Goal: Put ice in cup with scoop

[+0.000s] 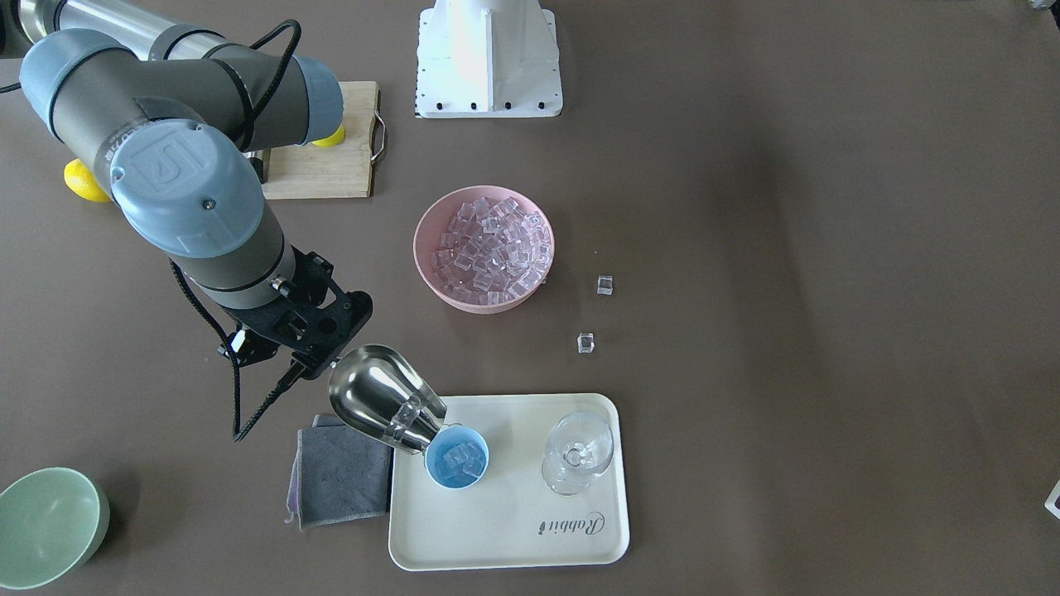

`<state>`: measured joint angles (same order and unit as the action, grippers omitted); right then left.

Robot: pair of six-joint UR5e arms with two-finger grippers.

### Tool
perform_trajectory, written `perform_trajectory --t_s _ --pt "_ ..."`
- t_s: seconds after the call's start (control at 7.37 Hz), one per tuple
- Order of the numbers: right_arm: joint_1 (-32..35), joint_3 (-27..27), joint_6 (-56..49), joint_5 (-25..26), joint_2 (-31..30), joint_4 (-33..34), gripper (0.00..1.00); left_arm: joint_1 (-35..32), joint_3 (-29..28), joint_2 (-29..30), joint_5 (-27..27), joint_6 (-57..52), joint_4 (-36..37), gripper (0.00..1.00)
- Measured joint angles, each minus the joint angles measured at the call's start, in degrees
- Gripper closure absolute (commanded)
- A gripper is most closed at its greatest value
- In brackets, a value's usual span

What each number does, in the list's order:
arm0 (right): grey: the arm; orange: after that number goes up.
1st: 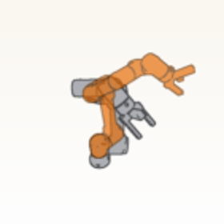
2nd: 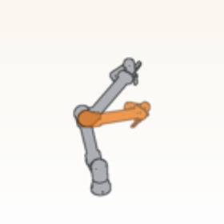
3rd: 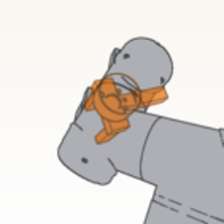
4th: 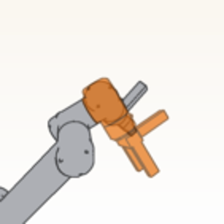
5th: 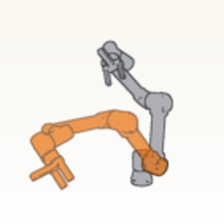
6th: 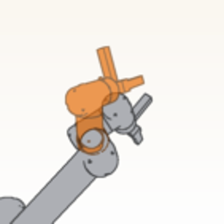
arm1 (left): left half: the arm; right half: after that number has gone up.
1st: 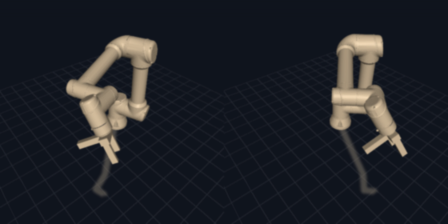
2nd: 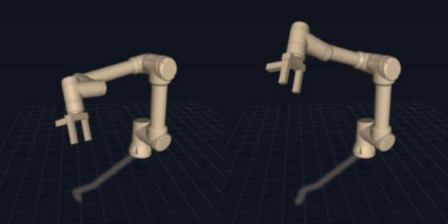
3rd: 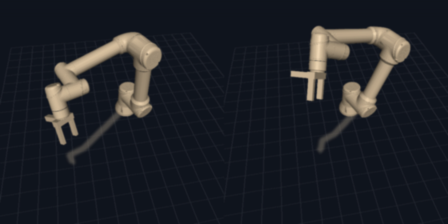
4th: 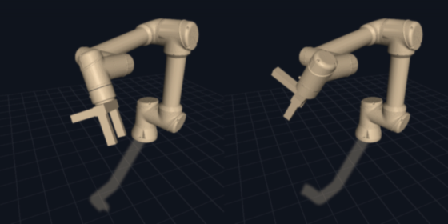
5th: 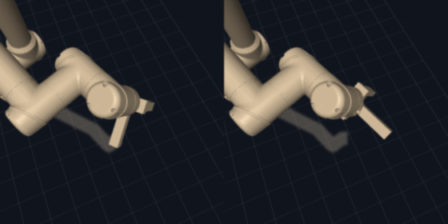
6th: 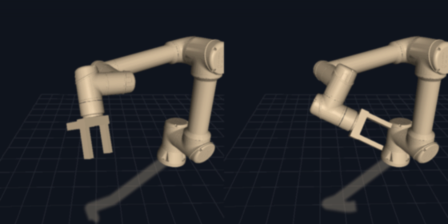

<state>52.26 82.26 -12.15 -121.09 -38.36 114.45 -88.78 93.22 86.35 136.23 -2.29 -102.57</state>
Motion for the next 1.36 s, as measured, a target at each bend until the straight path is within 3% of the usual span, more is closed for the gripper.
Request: perform_trajectory --t_s 0.41,0.68,1.09,1.36 --pt "-0.04 -0.86 -1.22 0.59 1.65 2.47 1.0 -0.02 -2.25 1.25 0.0 -0.08 -0.08 0.0" --pt "0.6 1.99 -1.37 0.33 0.13 4.3 1.0 0.15 -2.41 1.45 0.0 -0.04 -0.12 0.0" --pt "5.74 18.61 3.3 -5.02 -15.68 5.41 1.0 0.31 -2.62 1.08 -0.06 0.0 -0.01 0.0" --pt "8.44 29.53 19.13 -8.06 -30.94 0.0 1.0 0.34 -2.81 0.91 -0.08 0.0 0.0 0.01"
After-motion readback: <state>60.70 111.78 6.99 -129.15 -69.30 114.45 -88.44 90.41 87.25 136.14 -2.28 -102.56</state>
